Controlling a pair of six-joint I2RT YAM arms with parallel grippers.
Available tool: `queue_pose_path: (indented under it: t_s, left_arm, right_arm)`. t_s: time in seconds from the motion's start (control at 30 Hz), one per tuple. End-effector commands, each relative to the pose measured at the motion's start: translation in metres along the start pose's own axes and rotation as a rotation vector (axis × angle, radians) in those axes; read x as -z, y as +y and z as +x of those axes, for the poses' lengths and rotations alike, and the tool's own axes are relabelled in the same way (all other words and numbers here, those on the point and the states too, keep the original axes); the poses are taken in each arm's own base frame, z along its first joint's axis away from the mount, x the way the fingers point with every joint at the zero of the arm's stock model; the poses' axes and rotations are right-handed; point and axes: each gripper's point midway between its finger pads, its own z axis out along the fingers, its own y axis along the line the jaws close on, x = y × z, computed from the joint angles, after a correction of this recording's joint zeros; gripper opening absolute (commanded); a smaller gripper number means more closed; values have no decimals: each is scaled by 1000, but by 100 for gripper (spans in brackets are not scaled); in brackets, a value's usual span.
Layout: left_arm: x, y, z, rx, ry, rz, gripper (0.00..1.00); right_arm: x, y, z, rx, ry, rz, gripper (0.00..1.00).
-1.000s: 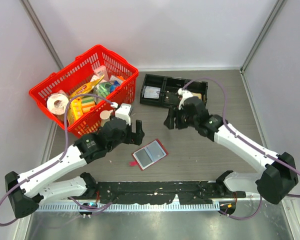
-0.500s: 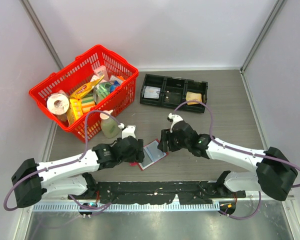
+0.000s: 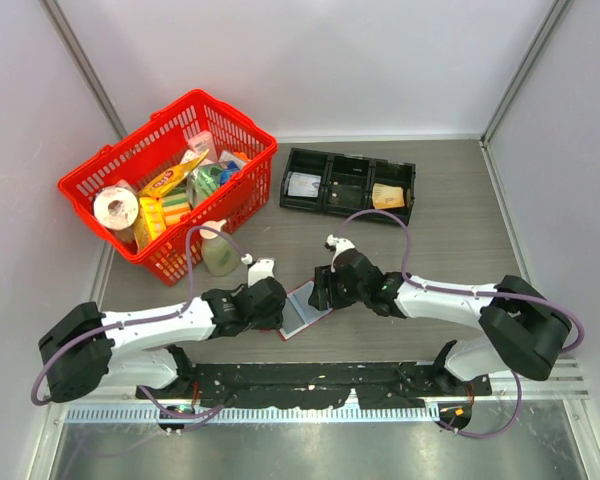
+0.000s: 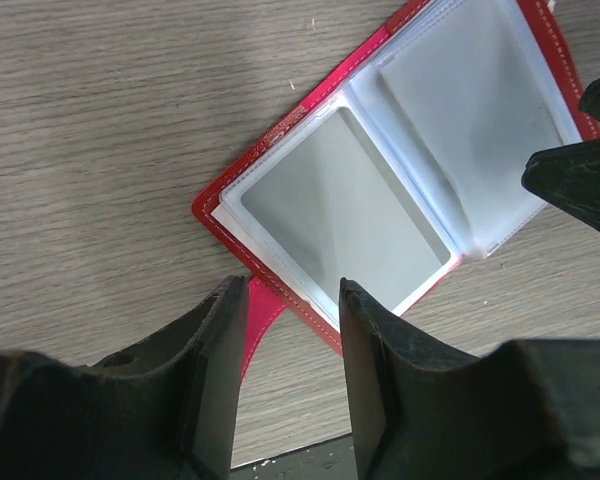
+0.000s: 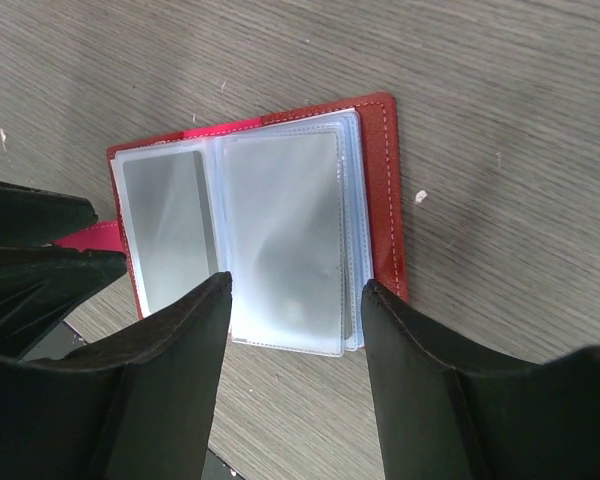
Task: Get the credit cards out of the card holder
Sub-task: Remove the credit card from the card holder.
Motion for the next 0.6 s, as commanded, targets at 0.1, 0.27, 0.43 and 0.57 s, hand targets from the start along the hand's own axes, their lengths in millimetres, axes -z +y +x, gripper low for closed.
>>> queue_pose_path:
  t_s: [0.1,0.27,0.43,0.57]
  left_arm:
    - [-11,-6,2,18,-7,8,43]
    - [-15,-5,6,15,8,0,41]
    - [-18,-6,8,11,19,-5,38]
    - [-19,-6,9,9,22,-5,36]
  right_arm:
    - [-4,12,-5,1,-24,-45,57]
    - [-7,9,-2,5,-10,-31,56]
    - [-9,10,4,5,15,-39,54]
    - [-10,11,6,7,29,-50,50]
